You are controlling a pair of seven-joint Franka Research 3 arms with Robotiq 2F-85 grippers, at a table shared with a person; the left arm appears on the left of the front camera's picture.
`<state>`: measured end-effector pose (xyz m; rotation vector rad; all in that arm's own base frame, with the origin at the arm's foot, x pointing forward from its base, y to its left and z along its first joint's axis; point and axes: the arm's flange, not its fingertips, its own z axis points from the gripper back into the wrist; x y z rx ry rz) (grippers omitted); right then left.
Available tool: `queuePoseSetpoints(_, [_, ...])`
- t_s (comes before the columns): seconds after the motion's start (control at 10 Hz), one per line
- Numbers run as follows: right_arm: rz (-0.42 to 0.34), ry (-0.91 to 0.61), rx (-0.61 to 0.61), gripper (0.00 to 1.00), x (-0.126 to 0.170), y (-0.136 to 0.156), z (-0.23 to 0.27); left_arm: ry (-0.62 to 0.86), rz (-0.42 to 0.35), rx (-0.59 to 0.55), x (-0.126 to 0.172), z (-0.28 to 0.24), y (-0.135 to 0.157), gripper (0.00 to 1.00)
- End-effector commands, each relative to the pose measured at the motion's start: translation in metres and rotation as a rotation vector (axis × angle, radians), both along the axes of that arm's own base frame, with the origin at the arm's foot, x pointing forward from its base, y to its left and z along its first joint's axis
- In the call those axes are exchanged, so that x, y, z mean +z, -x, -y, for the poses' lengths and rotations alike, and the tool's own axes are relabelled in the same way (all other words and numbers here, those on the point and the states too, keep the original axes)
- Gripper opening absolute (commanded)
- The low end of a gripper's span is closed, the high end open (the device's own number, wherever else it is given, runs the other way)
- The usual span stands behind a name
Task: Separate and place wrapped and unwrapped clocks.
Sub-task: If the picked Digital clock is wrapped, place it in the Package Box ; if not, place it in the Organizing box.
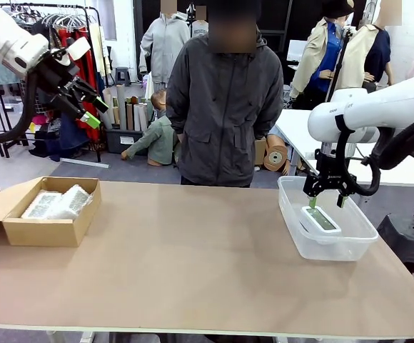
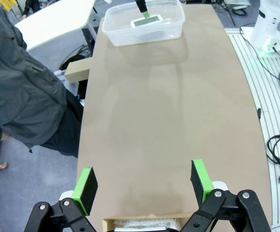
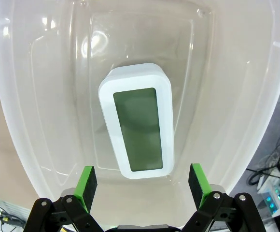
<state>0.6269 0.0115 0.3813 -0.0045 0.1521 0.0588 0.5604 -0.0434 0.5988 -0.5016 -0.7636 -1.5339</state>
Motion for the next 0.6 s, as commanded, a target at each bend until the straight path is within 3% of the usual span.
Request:
queuePoseSetpoints(0.0, [0.017, 0.002, -0.015, 1.00, 0.002, -0.001, 0.000, 0.000, -0.002, -0.004, 0.001, 0.000, 0.001, 1.00])
queuePoseSetpoints(0.2, [0.000, 0.000, 0.000, 1.00, 0.000, 0.000, 0.000, 0.000, -0.002, -0.004, 0.001, 0.000, 0.001, 1.00])
queuePoseSetpoints(0.3, [0.000, -0.035, 0.140, 1.00, 0.015, 0.001, 0.001, 0.000, -0.002, -0.004, 0.001, 0.000, 0.001, 1.00])
queuePoseSetpoints(0.5, [0.043, -0.025, 0.249, 1.00, 0.041, 0.010, -0.006, 0.000, -0.002, -0.004, 0.001, 0.000, 0.001, 1.00])
